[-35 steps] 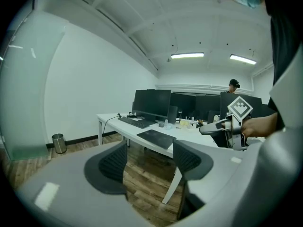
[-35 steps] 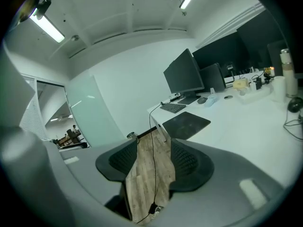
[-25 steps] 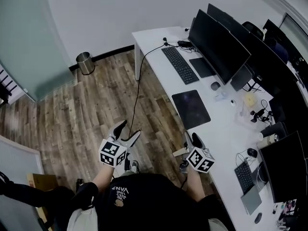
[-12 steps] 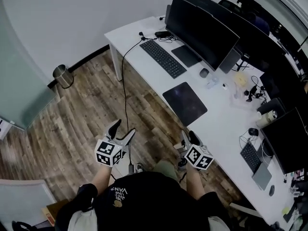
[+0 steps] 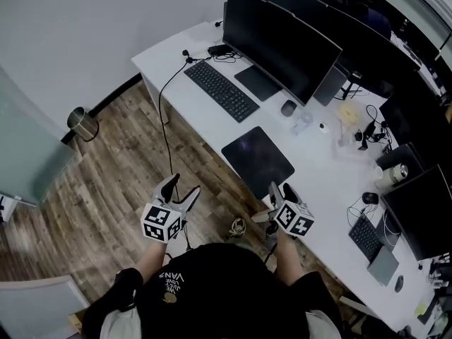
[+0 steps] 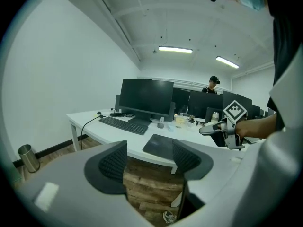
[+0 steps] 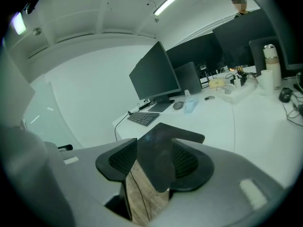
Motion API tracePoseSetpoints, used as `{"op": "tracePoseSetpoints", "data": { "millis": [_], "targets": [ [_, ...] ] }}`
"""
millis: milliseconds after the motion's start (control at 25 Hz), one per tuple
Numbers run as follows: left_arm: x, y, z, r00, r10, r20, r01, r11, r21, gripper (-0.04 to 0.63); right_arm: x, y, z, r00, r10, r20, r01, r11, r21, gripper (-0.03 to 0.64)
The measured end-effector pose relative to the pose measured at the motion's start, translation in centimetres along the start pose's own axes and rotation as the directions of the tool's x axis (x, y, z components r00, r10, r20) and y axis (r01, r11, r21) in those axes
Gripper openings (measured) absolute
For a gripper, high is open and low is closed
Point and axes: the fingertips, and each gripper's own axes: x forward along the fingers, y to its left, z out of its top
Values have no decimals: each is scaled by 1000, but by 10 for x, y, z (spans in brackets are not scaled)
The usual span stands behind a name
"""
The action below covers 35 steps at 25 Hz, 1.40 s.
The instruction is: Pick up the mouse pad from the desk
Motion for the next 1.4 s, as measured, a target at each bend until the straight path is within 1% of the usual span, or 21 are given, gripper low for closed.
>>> {"op": "tracePoseSetpoints", "data": {
  "millis": [160,320,480,600,680,800,880,960,1160,1280,1400],
  "targets": [
    [43,-7,8,1000,8,-1,-8,1000,23,279,25,-37,19,999,-28,-18,28,1000,-5,212],
    [78,-18,7,1000,10,-20,-10,1000,23,279,46,-69,29,996,-63,-58,60,997,-58,212],
    [101,-25,-3,998,31,-54,-30,1000,8,279,64,-93,27,991,-76,-110,65,993,-101,212],
    [113,-27,-9,997,47,-68,-47,999,-5,279,78,-107,21,986,-76,-148,60,992,-113,213],
    [119,-29,-11,996,43,-79,-44,999,-10,279,86,-116,18,981,-97,-168,76,989,-129,213],
    [127,-27,-16,994,36,-103,-37,999,-13,279,96,-126,9,965,-159,-206,121,975,-189,219],
    [133,-23,-17,993,22,-116,-23,1000,-15,279,102,-131,3,952,-203,-227,150,961,-231,219],
    [140,-18,-16,992,-1,-129,0,1000,-6,279,107,-135,-2,942,-237,-237,177,952,-250,219],
    [155,-6,-19,983,-51,-177,53,999,6,279,113,-141,-16,920,-294,-261,240,946,-219,221],
    [166,0,-23,974,-83,-211,88,996,15,279,113,-139,-16,915,-320,-245,275,940,-201,222],
    [179,3,-31,963,-108,-247,114,993,10,279,114,-135,-15,915,-328,-236,288,939,-188,221]
  ]
}}
